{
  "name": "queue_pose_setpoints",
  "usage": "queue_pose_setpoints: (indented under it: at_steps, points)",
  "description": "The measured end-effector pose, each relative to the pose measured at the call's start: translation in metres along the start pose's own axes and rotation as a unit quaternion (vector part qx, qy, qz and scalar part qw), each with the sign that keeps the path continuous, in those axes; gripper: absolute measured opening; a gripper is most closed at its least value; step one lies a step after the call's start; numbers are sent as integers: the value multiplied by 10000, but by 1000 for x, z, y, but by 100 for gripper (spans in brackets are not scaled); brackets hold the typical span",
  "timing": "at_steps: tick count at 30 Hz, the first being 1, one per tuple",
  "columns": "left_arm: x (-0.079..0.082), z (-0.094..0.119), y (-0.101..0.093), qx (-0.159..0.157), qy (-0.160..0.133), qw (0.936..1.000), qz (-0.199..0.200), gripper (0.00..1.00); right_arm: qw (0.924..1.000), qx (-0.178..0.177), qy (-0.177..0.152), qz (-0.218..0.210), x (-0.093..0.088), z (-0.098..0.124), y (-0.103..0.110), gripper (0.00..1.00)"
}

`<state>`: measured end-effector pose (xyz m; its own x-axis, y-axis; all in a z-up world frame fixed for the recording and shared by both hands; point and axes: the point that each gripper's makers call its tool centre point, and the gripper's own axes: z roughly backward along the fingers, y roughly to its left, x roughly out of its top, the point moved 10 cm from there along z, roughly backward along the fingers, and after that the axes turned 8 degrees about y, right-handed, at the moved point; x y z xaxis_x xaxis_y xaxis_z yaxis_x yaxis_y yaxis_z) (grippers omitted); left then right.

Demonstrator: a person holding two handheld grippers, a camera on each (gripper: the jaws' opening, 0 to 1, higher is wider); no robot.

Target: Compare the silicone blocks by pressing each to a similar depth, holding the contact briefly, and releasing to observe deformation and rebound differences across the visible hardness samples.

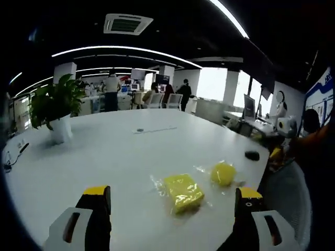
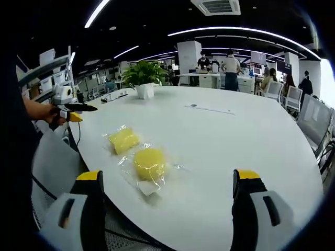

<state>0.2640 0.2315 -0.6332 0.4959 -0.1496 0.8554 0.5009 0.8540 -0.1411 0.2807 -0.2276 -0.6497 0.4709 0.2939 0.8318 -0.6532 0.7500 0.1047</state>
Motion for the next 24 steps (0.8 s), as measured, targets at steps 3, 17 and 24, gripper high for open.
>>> queue_pose_setpoints:
  at_steps: [3, 17, 24]
  points:
    - [-4, 4, -2, -103, 45, 9999, -49, 100, 10000, -20, 10, -9, 0, -1, -1, 96]
    - [-23, 23, 2, 85, 41, 9999, 103, 100, 9995, -14, 275, 129, -1, -9, 6, 96]
    - [-26, 24, -1, 88, 45, 9998, 164, 100, 9997, -26, 187, 182, 0, -13, 8, 96]
